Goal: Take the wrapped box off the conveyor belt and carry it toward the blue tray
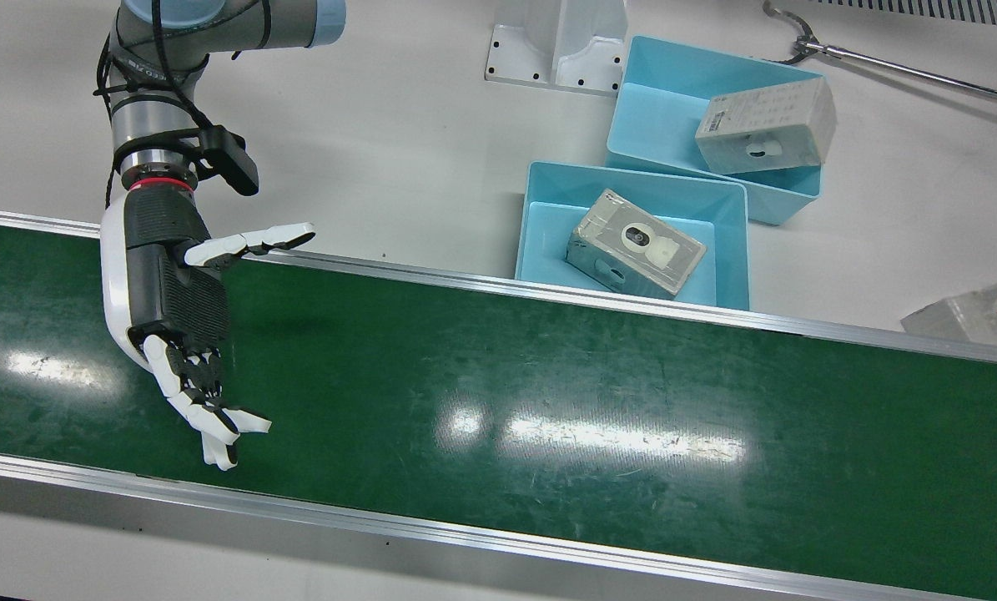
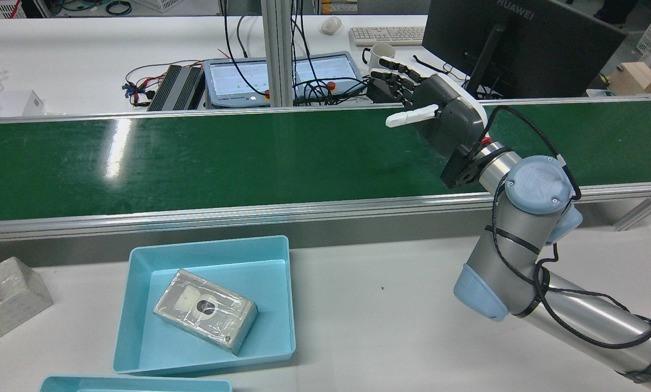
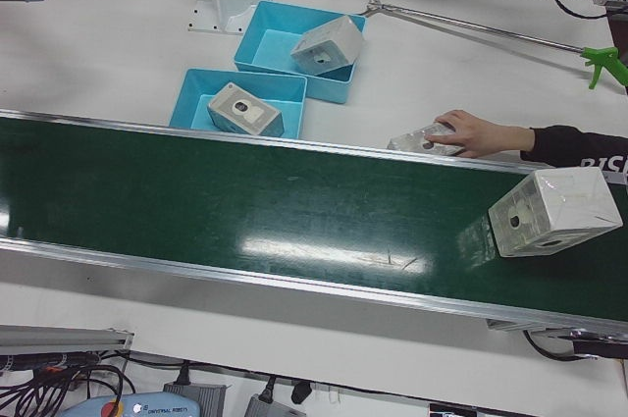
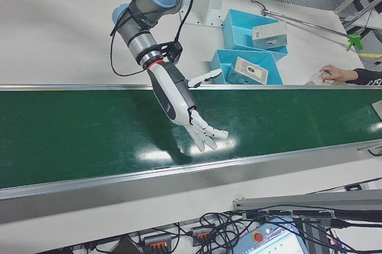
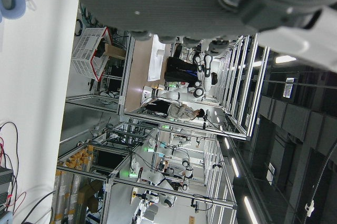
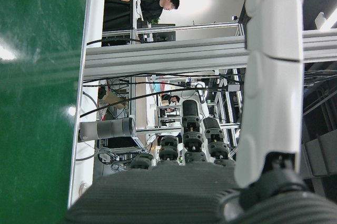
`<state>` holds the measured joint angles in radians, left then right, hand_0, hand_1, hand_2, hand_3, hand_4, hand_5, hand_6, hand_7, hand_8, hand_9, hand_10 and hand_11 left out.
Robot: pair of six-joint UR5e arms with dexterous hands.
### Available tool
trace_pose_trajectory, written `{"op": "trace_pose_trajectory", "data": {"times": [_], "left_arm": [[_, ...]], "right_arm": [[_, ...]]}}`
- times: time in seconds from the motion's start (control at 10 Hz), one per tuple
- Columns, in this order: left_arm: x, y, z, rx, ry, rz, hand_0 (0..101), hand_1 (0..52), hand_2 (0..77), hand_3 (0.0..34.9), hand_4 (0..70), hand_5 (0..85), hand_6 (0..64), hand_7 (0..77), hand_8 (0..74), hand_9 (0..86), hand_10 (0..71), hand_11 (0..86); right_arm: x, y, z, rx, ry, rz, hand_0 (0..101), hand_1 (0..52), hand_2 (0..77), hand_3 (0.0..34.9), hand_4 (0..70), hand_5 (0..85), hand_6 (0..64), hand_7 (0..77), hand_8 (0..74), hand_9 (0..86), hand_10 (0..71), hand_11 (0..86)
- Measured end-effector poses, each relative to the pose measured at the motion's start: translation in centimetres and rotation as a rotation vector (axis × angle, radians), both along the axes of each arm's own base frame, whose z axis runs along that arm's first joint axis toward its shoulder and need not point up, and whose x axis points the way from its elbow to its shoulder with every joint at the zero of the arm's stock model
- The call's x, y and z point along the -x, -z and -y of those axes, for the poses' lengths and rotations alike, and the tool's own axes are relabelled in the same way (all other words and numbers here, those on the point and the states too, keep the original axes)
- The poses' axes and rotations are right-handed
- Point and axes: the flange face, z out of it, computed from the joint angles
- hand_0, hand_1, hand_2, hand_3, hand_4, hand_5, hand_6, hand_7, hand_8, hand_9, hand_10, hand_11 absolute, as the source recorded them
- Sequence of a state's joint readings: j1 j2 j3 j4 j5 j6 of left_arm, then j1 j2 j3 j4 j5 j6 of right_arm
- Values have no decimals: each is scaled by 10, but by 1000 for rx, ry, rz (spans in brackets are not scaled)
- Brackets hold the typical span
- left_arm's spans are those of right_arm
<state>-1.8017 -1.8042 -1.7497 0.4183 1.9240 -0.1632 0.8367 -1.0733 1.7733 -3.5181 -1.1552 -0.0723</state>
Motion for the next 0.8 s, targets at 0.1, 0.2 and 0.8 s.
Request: {"op": "trace_pose_trajectory", "data": {"times": [0.1,0.2,0.8], "left_arm": [[0,0,0,0,0,0,0,0,5,0,0,11,5,5,5,5,5,5],[0,0,0,0,0,0,0,0,5,0,0,11,5,5,5,5,0,5],[0,0,0,0,0,0,0,0,5,0,0,5,5,5,5,5,5,5]], "right_arm": [[0,0,0,0,0,1,484,125,76,2,109,185,98,235,87,87,16,44],[1,1,0,-1,0,1,484,125,76,2,109,185,98,235,87,87,16,44],[6,13,2,-13,-1,7,589,235,76,1,185,305,120,229,104,104,33,76]]}}
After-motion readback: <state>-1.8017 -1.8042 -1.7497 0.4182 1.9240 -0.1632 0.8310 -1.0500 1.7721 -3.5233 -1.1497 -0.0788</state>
